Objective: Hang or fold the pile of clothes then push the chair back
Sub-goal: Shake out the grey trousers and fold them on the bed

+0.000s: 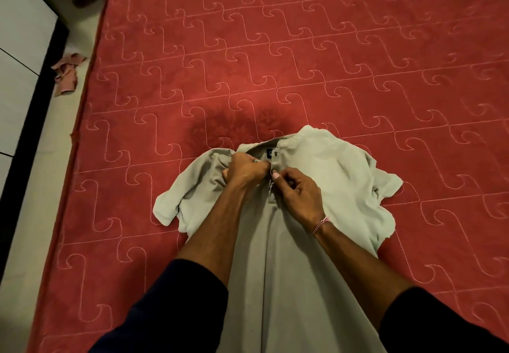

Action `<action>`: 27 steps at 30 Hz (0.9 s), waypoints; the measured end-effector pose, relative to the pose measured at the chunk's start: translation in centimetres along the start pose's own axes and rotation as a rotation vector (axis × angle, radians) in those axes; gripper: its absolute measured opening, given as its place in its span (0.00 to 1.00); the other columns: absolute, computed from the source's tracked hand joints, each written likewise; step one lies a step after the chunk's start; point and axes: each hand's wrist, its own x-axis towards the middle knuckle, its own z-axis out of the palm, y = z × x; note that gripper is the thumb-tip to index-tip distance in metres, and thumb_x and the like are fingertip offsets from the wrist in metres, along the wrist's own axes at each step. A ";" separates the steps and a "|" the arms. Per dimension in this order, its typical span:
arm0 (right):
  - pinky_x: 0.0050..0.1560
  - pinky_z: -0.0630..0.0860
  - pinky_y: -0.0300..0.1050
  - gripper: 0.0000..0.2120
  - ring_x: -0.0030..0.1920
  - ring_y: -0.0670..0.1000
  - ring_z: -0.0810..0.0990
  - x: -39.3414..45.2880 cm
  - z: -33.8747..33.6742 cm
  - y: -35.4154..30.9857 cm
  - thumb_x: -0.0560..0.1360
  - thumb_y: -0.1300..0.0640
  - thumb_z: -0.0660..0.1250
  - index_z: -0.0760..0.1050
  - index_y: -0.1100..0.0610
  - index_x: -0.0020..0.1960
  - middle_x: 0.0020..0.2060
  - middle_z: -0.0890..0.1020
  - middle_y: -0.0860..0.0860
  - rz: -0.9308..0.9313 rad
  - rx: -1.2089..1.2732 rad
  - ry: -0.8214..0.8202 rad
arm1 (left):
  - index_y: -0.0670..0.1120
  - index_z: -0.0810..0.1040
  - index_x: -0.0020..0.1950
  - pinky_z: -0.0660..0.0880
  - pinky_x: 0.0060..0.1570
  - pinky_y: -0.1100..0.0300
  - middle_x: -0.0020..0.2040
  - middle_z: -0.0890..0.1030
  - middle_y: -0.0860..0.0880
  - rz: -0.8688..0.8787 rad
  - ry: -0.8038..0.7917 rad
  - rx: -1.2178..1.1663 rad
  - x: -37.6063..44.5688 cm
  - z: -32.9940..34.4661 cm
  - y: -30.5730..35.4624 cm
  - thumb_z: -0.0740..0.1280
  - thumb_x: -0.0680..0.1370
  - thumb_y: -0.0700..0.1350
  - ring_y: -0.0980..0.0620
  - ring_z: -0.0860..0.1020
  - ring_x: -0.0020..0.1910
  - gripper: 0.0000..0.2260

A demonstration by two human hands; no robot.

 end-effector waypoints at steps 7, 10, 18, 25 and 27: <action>0.43 0.81 0.50 0.13 0.41 0.44 0.80 -0.1 0.2 0.0 0.80 0.41 0.63 0.80 0.47 0.45 0.40 0.82 0.42 -0.089 -0.075 0.018 | 0.47 0.73 0.26 0.74 0.57 0.51 0.26 0.74 0.51 0.020 0.032 0.130 -1.3 -0.1 1.3 0.68 0.71 0.47 0.45 0.79 0.38 0.14; 0.45 0.82 0.50 0.14 0.42 0.43 0.81 0.0 0.1 -0.2 0.79 0.39 0.64 0.81 0.47 0.47 0.41 0.83 0.41 -0.054 -0.044 0.011 | 0.48 0.73 0.26 0.73 0.56 0.48 0.25 0.73 0.51 0.047 -0.047 0.136 -1.2 -0.8 1.2 0.69 0.72 0.49 0.47 0.75 0.35 0.15; 0.45 0.83 0.53 0.10 0.43 0.43 0.82 1.1 -1.7 -2.1 0.78 0.53 0.69 0.74 0.42 0.57 0.46 0.82 0.41 -0.162 -0.048 0.064 | 0.40 0.83 0.51 0.80 0.42 0.55 0.44 0.85 0.44 0.383 -0.229 0.192 -2.2 -6.2 0.6 0.72 0.76 0.39 0.52 0.80 0.40 0.06; 0.39 0.81 0.45 0.30 0.58 0.53 0.73 6.9 -5.3 -4.3 0.78 0.58 0.70 0.65 0.42 0.76 0.77 0.62 0.52 -0.614 -0.745 -0.182 | 0.41 0.83 0.48 0.83 0.48 0.52 0.41 0.85 0.48 0.454 -0.194 0.089 -1.7 -6.2 0.8 0.71 0.78 0.41 0.52 0.84 0.41 0.03; 0.42 0.80 0.47 0.19 0.58 0.53 0.75 7.2 -5.6 -4.4 0.78 0.55 0.71 0.75 0.46 0.68 0.74 0.68 0.52 -0.691 -0.828 -0.166 | 0.43 0.83 0.47 0.83 0.48 0.50 0.41 0.85 0.48 0.460 -0.159 0.065 -1.8 -5.7 1.1 0.71 0.79 0.42 0.51 0.84 0.42 0.04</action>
